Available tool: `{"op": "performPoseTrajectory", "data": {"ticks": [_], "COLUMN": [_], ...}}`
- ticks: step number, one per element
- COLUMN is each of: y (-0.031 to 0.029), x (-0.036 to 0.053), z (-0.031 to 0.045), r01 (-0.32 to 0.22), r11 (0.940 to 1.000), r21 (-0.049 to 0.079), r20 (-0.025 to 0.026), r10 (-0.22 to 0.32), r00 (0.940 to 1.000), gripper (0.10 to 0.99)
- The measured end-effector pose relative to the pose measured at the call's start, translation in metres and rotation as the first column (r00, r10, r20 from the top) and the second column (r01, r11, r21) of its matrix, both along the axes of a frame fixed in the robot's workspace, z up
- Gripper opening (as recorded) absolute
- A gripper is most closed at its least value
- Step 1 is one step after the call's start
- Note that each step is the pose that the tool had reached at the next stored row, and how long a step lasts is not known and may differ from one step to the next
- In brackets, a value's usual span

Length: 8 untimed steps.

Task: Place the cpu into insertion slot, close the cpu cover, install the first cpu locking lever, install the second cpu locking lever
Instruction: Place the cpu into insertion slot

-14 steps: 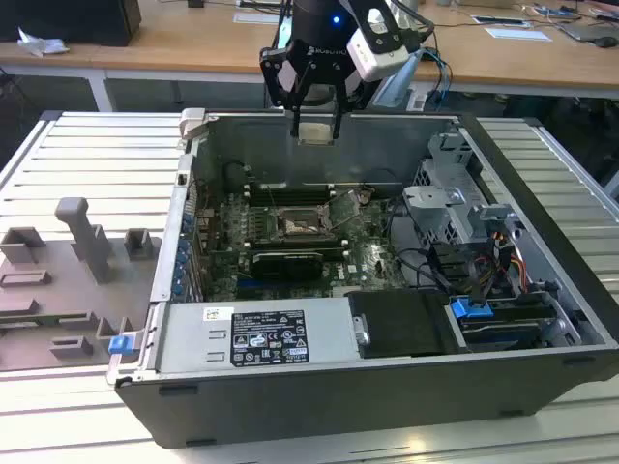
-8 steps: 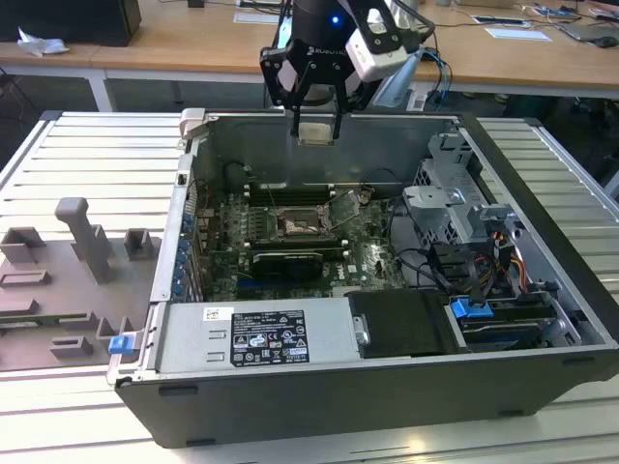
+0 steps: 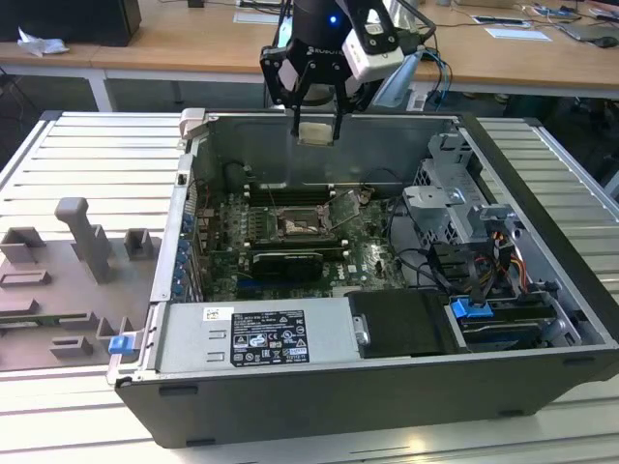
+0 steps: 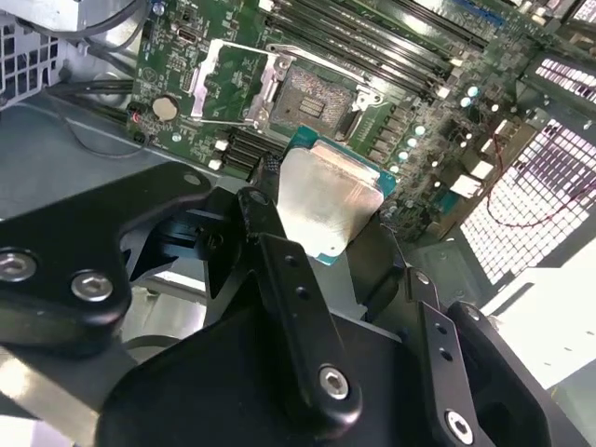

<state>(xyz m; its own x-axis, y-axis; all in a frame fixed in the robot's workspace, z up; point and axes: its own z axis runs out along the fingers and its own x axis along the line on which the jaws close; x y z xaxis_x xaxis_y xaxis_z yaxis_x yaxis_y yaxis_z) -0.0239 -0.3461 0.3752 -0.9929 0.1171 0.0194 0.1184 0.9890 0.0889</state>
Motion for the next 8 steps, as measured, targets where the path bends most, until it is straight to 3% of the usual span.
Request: {"op": "performPoseTrajectory", "data": {"ticks": [4,8], "y": [0.0,0.0], "x": [0.0,0.0], "z": [-0.0002,-0.0006], "r01": [0.061,0.14], "r11": [0.9981,0.9901], "r21": [-0.001,-0.004], "r20": [0.0001,0.0004], "r10": [-0.061,-0.14], "r00": [0.9981,0.9901], "gripper": [0.533,0.533]}}
